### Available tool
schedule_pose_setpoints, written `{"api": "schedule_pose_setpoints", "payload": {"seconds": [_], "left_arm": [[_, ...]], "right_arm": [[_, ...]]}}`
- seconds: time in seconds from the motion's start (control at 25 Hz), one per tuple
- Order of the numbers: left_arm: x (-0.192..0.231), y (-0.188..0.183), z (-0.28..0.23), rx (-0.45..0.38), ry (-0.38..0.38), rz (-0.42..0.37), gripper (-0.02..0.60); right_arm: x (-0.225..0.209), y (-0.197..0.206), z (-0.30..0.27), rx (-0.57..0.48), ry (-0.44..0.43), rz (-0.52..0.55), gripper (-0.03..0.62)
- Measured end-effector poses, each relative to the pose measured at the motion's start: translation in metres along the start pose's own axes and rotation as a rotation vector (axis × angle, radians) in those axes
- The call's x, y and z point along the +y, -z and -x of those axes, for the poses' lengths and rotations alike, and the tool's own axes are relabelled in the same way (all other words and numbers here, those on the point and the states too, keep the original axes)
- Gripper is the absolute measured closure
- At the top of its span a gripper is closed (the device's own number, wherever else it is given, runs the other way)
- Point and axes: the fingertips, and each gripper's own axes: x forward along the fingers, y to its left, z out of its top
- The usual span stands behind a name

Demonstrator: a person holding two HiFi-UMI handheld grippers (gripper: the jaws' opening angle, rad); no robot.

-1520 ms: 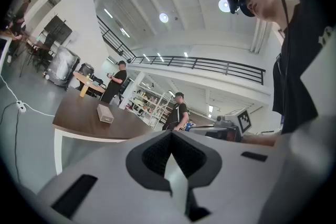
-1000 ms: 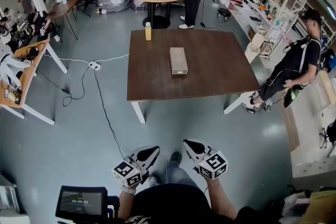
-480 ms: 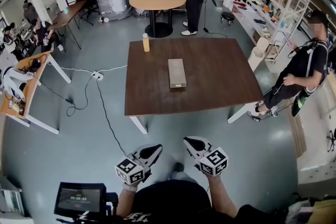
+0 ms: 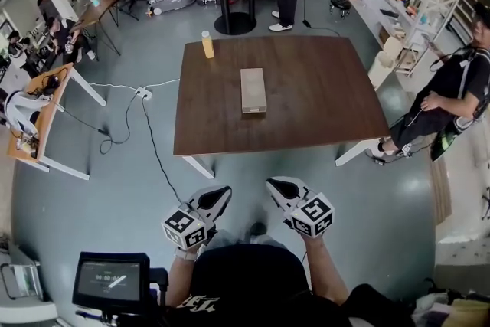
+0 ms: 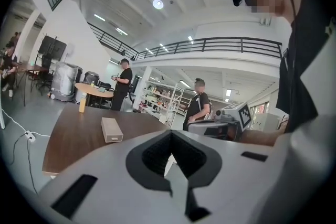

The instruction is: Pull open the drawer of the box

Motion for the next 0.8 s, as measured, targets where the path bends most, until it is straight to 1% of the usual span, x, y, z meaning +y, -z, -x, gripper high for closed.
{"api": "schedule_pose_setpoints", "payload": {"seconds": [0.12,0.24,0.4,0.48,0.68,0.8], "left_arm": [[-0.001,0.002,-0.017,0.018,-0.010,0.009,0.575],[-0.005,-0.001,-0.037,0.048,-0.006,-0.001,0.575],[-0.017,-0.015,-0.053,0.081,0.035,-0.031,0.575],[-0.018,-0.018,-0.057,0.091,0.043,-0.048,0.575],[-0.021,-0.014,-0.056,0.096,0.048,-0.038,0.575],[-0.017,-0.015,-0.064,0.087,0.057,-0.024,0.575]], "right_arm": [[-0.018,0.001,0.006,-0.001,-0.009,-0.003,0.606],[-0.035,0.000,0.015,-0.011,-0.003,-0.021,0.606],[-0.048,-0.001,0.030,-0.028,0.032,-0.061,0.606],[-0.051,0.001,0.035,-0.034,0.050,-0.074,0.606],[-0.052,0.009,0.053,-0.022,0.101,-0.096,0.606],[-0.061,0.010,0.060,-0.004,0.133,-0.102,0.605]]}}
